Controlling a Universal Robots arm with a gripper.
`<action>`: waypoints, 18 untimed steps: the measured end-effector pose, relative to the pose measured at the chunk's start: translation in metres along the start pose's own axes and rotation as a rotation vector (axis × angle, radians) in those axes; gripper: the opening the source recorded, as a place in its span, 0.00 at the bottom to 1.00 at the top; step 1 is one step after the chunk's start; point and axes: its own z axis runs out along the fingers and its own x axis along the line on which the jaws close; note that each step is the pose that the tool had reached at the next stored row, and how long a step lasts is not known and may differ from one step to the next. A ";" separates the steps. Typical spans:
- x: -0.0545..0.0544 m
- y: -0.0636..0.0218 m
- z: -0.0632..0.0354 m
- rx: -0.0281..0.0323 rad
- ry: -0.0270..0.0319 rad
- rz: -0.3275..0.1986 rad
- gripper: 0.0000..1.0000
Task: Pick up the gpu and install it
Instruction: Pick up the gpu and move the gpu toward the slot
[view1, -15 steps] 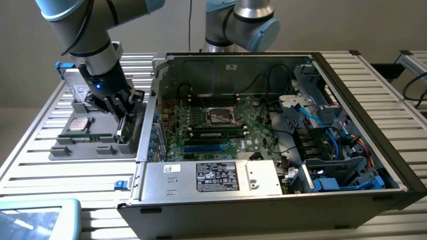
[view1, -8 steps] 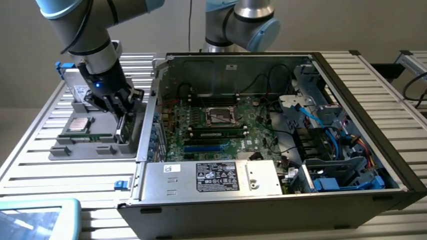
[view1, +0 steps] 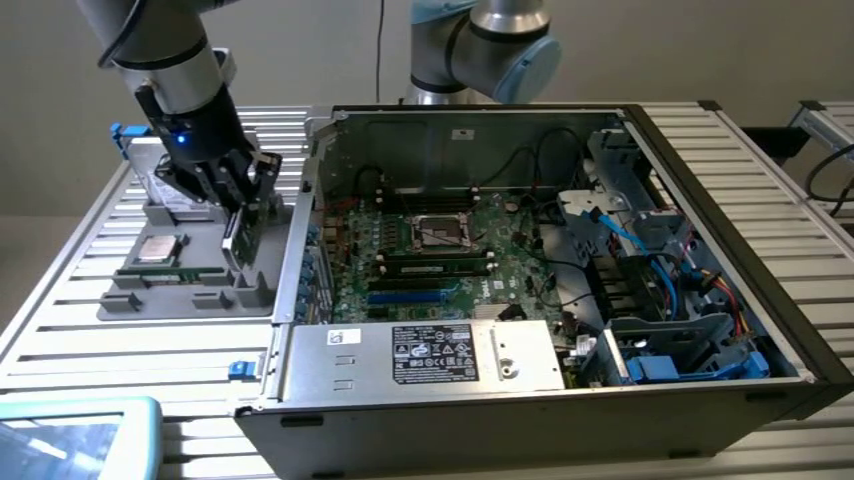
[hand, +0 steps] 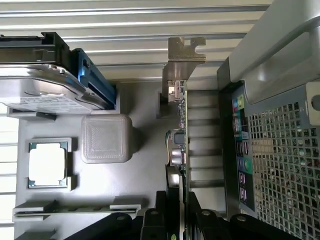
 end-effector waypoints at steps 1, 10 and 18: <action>0.000 0.0002 -0.0045 0.0001 0.0001 0.000 0.27; -0.001 0.0014 -0.0455 -0.0001 -0.0001 0.000 0.27; -0.008 0.0039 -0.0816 0.0000 0.0001 0.000 0.27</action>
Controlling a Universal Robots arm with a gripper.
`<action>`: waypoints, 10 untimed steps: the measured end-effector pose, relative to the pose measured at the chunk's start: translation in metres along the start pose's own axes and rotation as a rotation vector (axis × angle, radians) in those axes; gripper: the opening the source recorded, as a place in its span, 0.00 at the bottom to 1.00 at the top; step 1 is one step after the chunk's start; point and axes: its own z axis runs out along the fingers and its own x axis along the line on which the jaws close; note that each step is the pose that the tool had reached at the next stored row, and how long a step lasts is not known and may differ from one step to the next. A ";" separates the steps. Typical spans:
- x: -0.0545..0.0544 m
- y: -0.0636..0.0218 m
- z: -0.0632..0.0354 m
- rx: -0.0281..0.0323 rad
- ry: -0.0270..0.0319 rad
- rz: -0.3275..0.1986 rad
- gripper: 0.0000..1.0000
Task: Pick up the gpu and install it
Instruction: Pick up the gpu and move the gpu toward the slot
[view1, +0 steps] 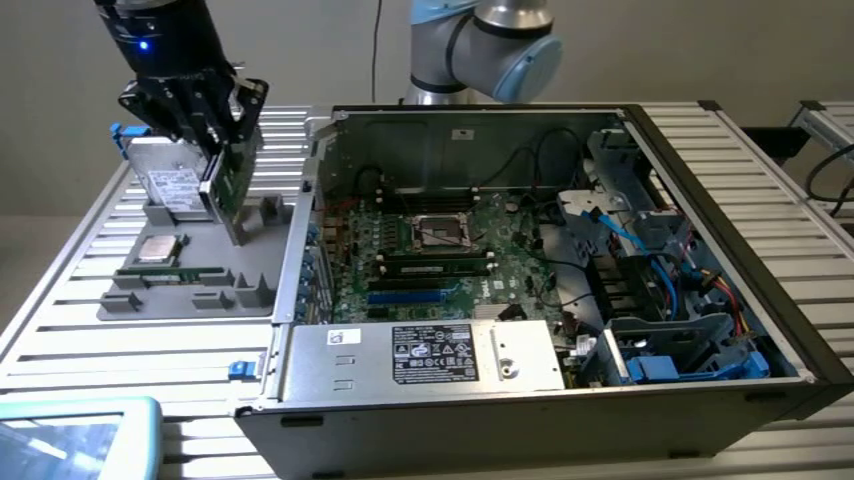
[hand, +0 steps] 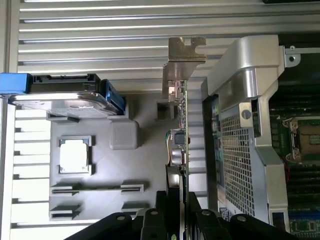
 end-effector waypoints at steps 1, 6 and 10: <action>-0.003 0.0002 -0.0047 0.0000 0.0003 0.000 0.27; -0.019 0.0010 -0.0271 0.0001 0.0011 0.000 0.27; -0.032 0.0016 -0.0451 0.0001 0.0023 0.000 0.27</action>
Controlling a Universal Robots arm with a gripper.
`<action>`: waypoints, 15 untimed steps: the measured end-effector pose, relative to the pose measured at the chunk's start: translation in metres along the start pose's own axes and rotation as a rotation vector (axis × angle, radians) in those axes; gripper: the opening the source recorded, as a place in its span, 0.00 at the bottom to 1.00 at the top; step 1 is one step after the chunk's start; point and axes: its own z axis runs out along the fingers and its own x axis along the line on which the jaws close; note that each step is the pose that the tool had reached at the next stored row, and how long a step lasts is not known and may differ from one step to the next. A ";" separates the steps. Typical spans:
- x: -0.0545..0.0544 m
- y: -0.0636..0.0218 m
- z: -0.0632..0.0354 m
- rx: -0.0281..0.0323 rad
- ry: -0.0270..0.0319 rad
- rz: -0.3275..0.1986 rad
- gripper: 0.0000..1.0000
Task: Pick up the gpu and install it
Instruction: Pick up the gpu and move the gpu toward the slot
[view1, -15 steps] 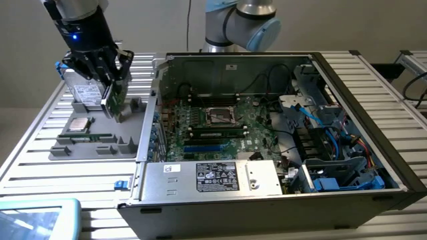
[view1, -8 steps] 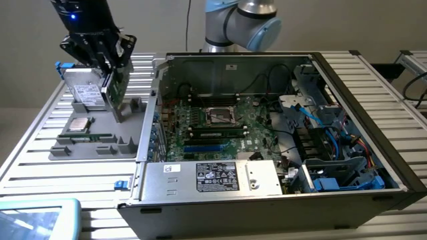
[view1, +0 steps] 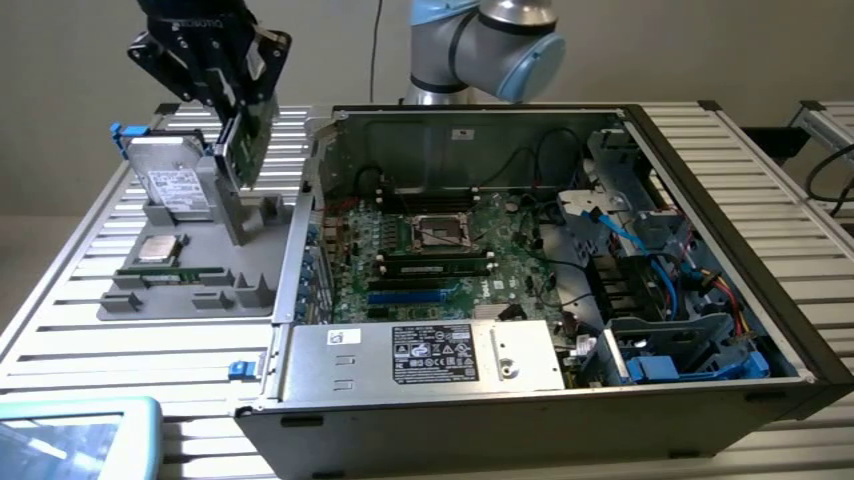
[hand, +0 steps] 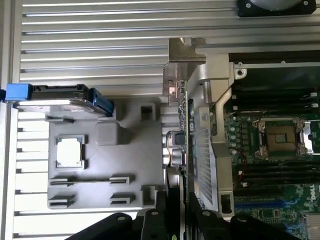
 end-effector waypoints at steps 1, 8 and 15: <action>-0.003 0.0002 -0.0048 0.0002 0.0007 0.000 0.27; -0.027 -0.0013 -0.0321 0.0009 0.0147 0.001 0.27; -0.058 -0.0036 -0.0380 0.0012 0.0221 0.002 0.27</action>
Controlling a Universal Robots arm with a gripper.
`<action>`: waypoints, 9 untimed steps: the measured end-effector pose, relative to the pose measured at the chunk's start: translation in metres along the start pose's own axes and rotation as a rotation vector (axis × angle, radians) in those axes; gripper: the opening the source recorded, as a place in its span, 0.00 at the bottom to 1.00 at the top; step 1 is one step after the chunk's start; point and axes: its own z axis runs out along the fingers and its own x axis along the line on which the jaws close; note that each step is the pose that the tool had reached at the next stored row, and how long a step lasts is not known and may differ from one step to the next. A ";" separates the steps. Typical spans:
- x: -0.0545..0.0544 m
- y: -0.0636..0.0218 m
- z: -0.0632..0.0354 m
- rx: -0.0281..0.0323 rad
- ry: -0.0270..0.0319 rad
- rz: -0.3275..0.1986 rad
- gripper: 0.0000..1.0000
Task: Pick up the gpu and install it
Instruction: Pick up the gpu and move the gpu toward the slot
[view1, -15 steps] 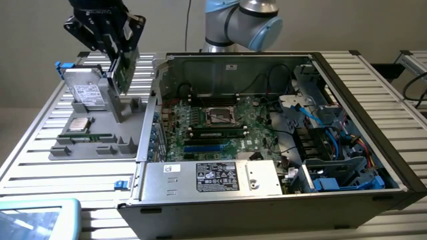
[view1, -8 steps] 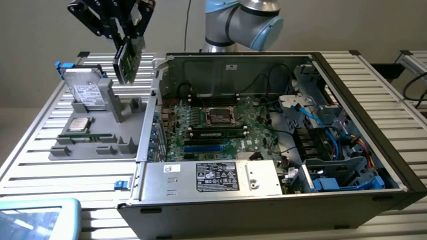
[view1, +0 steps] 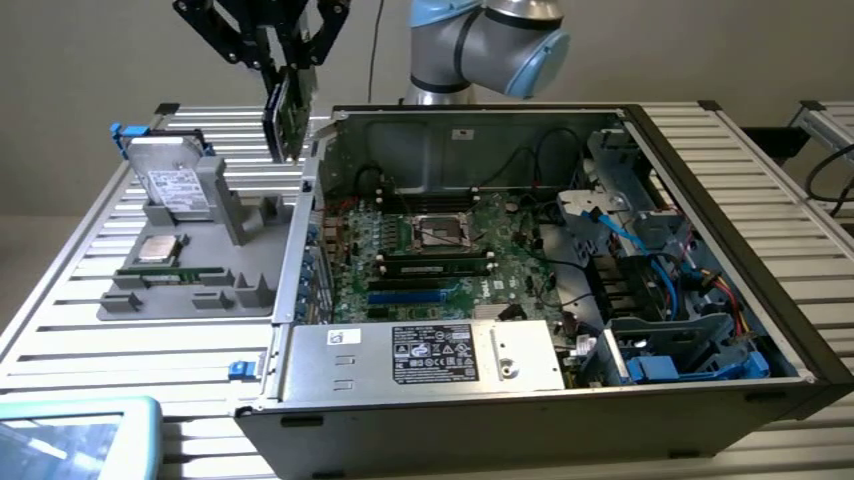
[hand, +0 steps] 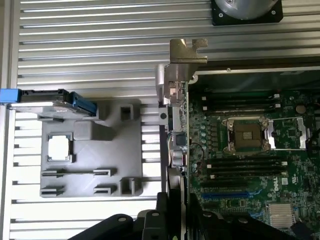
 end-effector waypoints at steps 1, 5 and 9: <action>-0.005 -0.0002 -0.0001 0.0001 0.0003 0.000 0.27; -0.022 -0.0011 -0.0003 0.0001 0.0026 0.000 0.27; -0.038 -0.0017 -0.0004 0.0004 0.0063 0.001 0.27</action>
